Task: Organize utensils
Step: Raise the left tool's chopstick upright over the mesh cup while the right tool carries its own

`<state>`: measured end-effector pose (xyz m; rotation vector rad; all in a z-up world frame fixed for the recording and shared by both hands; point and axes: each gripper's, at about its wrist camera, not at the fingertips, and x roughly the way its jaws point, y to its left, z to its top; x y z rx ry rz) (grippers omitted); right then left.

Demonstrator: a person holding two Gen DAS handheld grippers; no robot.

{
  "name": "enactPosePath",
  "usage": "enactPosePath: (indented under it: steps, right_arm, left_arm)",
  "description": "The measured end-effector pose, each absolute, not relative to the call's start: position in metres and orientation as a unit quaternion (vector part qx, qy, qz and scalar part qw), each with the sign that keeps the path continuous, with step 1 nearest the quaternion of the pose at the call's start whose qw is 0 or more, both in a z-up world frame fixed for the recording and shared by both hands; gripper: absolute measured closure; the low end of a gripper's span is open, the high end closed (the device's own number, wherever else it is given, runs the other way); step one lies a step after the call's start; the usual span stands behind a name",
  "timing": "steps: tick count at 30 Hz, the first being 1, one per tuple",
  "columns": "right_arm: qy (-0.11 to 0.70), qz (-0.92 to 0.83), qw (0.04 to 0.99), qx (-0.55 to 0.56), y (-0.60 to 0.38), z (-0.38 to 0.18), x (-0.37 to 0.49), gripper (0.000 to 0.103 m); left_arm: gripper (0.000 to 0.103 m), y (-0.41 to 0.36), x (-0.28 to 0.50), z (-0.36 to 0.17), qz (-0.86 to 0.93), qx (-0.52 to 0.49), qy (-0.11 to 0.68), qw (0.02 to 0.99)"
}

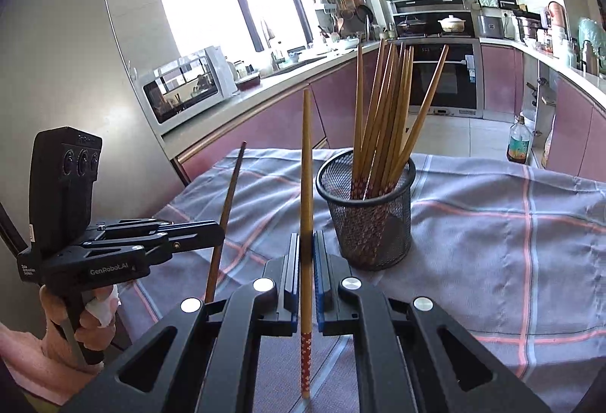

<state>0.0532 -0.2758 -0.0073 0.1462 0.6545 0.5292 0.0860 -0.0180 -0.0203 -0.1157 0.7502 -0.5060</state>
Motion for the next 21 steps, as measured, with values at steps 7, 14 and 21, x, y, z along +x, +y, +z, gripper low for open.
enactPosePath:
  steps: [7,14,21]
  right_arm:
    - [0.290,0.257,0.919,0.073,-0.280,0.010,0.053,0.097]
    - [0.286,0.256,0.920,0.073,-0.281,0.013,0.054,0.098]
    - [0.289,0.254,0.920,0.071,-0.281,0.009,0.054,0.098]
  left_arm:
    - [0.098,-0.013,0.082,0.007,-0.261,-0.066,0.331,0.904]
    - [0.080,-0.026,0.094,-0.019,-0.239,-0.030,0.372,0.896]
    - [0.078,-0.047,0.121,-0.072,-0.211,0.004,0.432,0.877]
